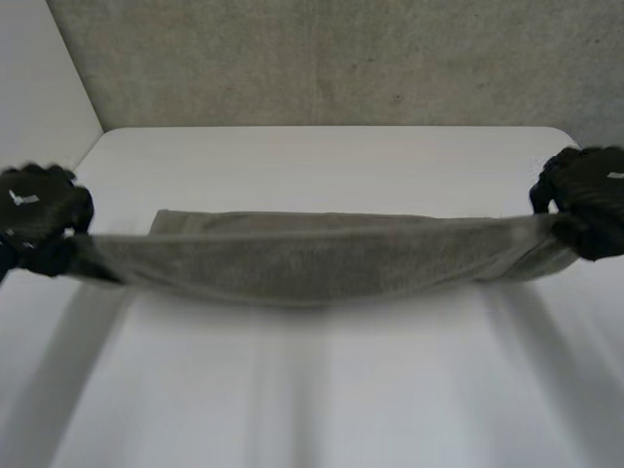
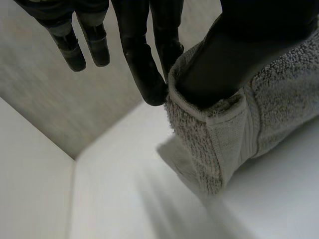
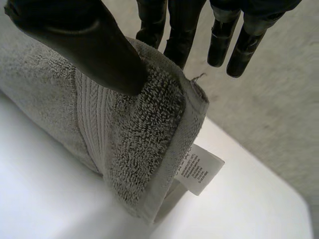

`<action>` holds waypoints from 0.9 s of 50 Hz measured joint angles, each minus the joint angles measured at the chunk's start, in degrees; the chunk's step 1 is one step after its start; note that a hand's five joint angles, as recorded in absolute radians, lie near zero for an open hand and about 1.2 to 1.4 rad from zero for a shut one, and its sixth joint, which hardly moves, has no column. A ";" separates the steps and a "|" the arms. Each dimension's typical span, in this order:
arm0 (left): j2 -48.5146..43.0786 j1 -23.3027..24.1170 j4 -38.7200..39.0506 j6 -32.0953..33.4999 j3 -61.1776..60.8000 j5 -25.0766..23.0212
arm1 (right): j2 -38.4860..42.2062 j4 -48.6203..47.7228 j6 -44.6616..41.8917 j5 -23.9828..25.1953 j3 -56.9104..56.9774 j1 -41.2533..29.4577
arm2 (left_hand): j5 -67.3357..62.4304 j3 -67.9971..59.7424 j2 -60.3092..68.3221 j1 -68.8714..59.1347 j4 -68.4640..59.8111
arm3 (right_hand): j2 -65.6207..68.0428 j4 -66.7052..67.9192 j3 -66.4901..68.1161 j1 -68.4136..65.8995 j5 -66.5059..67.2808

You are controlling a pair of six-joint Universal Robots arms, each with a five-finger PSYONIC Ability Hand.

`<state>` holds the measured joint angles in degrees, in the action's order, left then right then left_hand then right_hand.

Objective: Fold the towel.

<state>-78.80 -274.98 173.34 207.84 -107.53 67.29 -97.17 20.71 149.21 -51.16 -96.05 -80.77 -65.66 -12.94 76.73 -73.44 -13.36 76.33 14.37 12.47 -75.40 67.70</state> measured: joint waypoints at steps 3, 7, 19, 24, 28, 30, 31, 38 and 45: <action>1.90 -0.59 -0.33 0.00 1.51 -0.37 | -1.10 1.14 0.06 0.47 1.52 0.60 | 0.00 0.00 0.00 0.00 0.00 | 0.00 0.00 0.00 0.00 0.00; 2.86 -1.42 -0.12 -0.03 3.23 -1.23 | -1.57 1.98 0.10 1.56 3.15 1.04 | 0.00 0.00 0.00 0.00 0.00 | 0.00 0.00 0.00 0.00 0.00; -12.25 0.22 2.48 -0.59 2.01 -2.94 | 9.07 -0.90 -1.74 0.80 0.69 0.32 | -0.34 0.00 0.38 -0.11 0.00 | 0.00 0.00 0.00 0.00 0.00; -19.13 2.55 2.79 -0.38 2.66 -2.60 | 15.18 -1.64 -3.58 -1.04 0.90 -0.41 | -0.36 0.00 0.44 -0.13 0.00 | 0.00 0.00 0.00 0.00 0.00; -23.48 3.55 2.97 -0.17 5.09 -2.41 | 18.92 -2.46 -3.98 -2.27 2.99 -1.23 | -0.36 0.00 0.46 -0.14 0.00 | 0.00 0.00 0.00 0.00 0.00; -25.81 4.00 3.05 -0.18 7.09 -2.32 | 20.66 -3.16 -3.94 -2.88 4.38 -1.81 | -0.36 0.00 0.47 -0.14 0.00 | 0.00 0.00 0.00 0.00 0.00; -26.55 4.16 3.08 -0.19 7.81 -2.28 | 21.05 -3.33 -3.92 -3.03 4.69 -1.96 | -0.36 0.00 0.47 -0.14 0.00 | 0.00 0.00 0.00 0.00 0.00; -38.41 8.01 3.48 -0.44 21.30 1.15 | 30.89 -9.18 -2.83 -8.09 12.80 -6.84 | -0.36 0.00 0.47 -0.15 0.00 | 0.00 0.00 0.00 0.00 0.00; -47.20 10.55 6.25 -0.40 31.66 5.28 | 38.94 -17.21 0.92 -11.67 19.51 -10.14 | -0.36 0.00 0.47 -0.15 0.00 | 0.00 0.00 0.00 0.00 0.00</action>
<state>-126.00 -264.43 179.59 207.44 -75.88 72.57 -58.22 3.51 150.13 -62.83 -76.55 -90.91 -66.03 -12.94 77.20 -73.58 -13.36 76.33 14.37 12.47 -75.39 67.70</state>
